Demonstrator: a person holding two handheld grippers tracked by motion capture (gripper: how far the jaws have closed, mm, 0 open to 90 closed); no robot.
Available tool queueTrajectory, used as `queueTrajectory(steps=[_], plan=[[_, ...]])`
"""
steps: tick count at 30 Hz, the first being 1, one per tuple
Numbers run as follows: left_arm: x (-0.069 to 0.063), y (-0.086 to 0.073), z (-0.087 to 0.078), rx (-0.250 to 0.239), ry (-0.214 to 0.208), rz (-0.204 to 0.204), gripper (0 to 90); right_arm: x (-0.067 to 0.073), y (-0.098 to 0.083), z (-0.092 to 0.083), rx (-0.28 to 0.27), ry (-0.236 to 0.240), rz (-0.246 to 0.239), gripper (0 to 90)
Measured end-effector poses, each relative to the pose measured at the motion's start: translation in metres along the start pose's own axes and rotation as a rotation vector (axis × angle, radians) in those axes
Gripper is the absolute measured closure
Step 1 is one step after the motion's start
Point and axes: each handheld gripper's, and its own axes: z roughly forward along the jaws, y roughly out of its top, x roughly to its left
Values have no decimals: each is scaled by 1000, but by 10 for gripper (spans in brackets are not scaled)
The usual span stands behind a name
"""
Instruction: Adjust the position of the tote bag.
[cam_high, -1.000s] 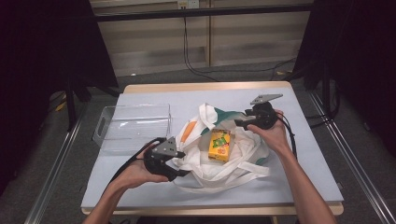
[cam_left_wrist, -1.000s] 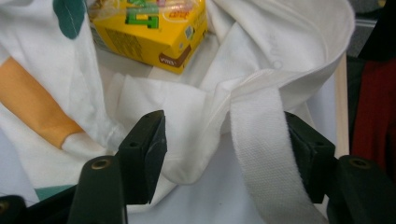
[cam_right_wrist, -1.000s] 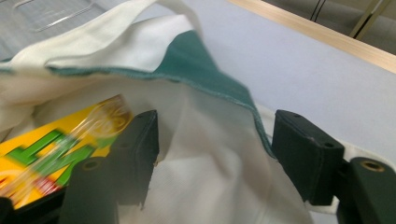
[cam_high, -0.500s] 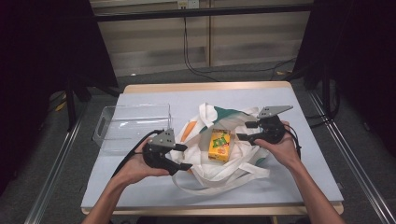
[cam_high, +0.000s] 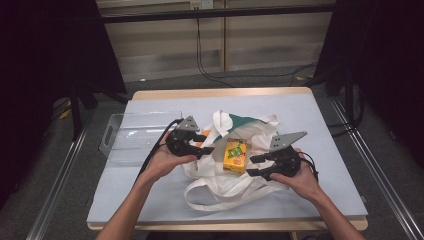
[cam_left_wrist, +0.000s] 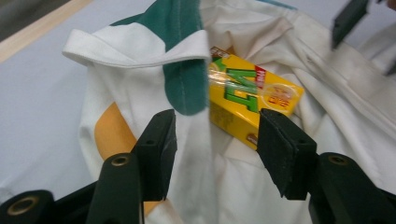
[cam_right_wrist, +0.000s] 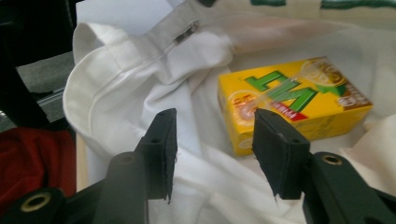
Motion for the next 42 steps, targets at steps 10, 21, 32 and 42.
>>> queueTrajectory(steps=[10, 21, 32, 42], plan=[[10, 15, 38, 105, 137, 14, 555, 13, -8, -2, 28, 101, -44, 391], [51, 9, 48, 123, 195, -148, 867, 14, -21, 9, 92, 94, -44, 684], [65, 12, 49, 248, 232, -169, 863, 23, -49, 1, 153, 115, -36, 759], [58, 3, 44, 191, 210, -150, 702, 25, -61, 5, 122, 79, -21, 698]])
